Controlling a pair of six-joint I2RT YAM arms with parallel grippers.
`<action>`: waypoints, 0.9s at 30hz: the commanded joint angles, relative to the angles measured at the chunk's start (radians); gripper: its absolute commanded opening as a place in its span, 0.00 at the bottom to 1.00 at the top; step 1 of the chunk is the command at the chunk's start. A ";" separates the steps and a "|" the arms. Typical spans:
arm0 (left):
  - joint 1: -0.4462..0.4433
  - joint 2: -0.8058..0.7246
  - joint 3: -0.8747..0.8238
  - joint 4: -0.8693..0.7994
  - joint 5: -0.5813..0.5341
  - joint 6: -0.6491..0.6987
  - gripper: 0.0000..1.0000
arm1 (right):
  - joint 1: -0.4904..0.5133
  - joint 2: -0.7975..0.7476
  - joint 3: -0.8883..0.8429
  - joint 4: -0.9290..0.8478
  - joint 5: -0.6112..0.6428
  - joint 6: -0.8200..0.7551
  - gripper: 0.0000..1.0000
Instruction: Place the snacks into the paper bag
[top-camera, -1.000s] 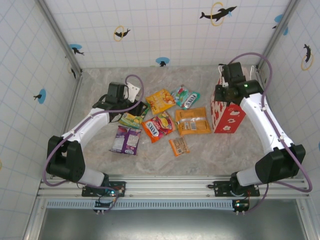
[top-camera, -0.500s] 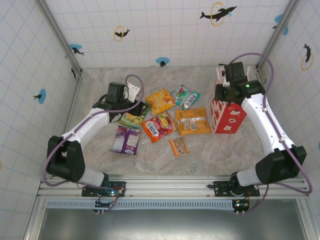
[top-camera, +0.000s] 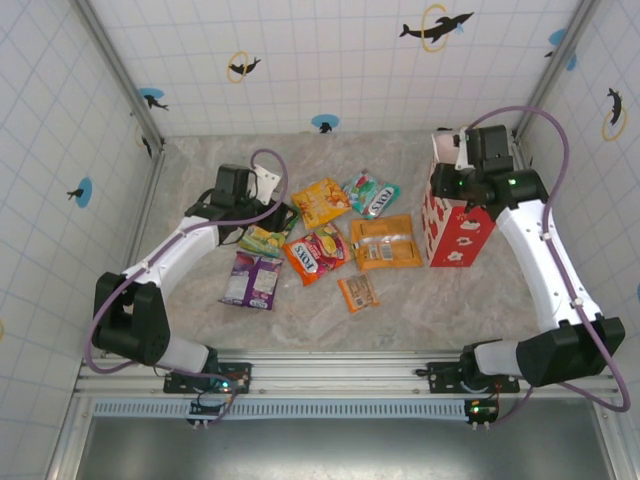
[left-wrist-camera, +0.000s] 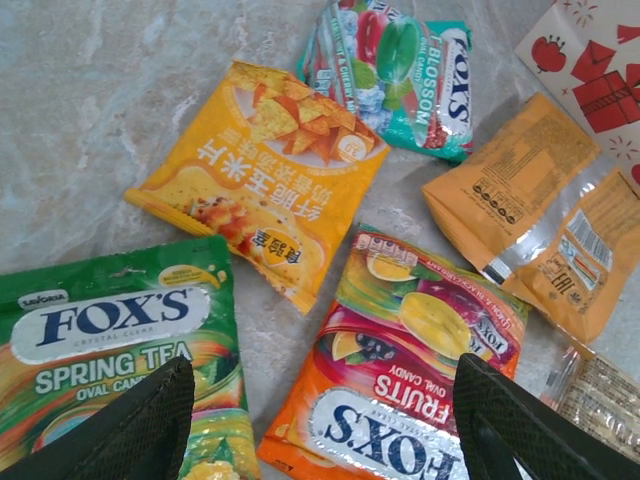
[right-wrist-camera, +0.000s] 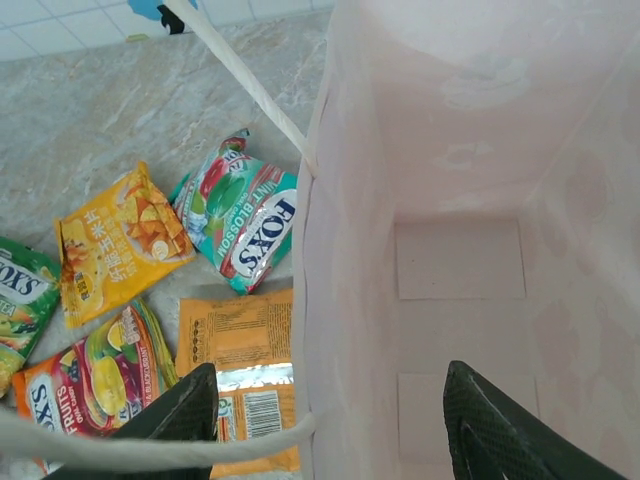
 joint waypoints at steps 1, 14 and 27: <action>-0.034 -0.022 0.018 0.013 0.054 -0.040 0.69 | -0.004 -0.081 -0.001 0.037 -0.014 -0.008 0.61; -0.227 0.011 -0.083 0.020 0.101 -0.175 0.63 | 0.013 -0.443 -0.294 0.091 -0.251 0.134 0.58; -0.270 -0.034 -0.255 0.047 -0.005 -0.518 0.61 | 0.320 -0.645 -0.706 0.243 -0.195 0.445 0.51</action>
